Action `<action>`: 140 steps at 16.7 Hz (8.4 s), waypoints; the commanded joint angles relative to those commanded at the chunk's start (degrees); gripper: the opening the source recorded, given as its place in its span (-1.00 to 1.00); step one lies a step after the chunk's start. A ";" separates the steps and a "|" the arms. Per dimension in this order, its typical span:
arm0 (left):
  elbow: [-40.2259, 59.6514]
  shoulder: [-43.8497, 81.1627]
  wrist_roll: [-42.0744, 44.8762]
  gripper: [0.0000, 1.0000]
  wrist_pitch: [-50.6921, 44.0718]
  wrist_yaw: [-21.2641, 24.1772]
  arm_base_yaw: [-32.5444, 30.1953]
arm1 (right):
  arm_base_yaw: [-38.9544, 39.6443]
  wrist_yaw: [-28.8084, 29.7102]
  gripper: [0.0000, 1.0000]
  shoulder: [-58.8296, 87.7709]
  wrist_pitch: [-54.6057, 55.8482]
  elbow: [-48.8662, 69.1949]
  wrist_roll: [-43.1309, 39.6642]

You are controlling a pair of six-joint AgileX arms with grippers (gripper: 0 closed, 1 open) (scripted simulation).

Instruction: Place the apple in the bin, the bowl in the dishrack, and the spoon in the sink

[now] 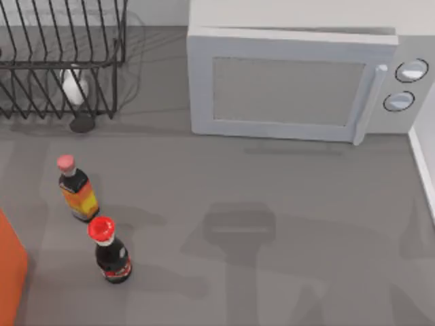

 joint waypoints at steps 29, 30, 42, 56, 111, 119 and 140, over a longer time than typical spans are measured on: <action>-10.94 48.57 0.12 -0.10 59.87 -5.56 -6.30 | 0.00 0.00 1.00 0.00 0.00 0.00 0.00; -10.94 48.57 0.12 0.06 59.87 -5.56 -6.30 | 0.00 0.00 1.00 0.00 0.00 0.00 0.00; -10.94 48.57 0.12 1.00 59.87 -5.56 -6.30 | 0.00 0.00 1.00 0.00 0.00 0.00 0.00; -27.64 18.06 0.34 1.00 44.81 -7.62 -7.26 | 0.00 0.00 1.00 0.00 0.00 0.00 0.00; -63.87 -52.01 -0.79 1.00 12.29 -11.61 -10.13 | -25.36 -0.35 1.00 85.62 -58.82 54.48 -108.85; -63.87 -52.01 -0.79 1.00 12.29 -11.61 -10.13 | -25.28 -0.33 1.00 95.27 -37.86 43.78 -108.48; -63.87 -52.01 -0.79 1.00 12.29 -11.61 -10.13 | -25.27 -0.33 -1.00 97.39 -34.00 41.50 -108.47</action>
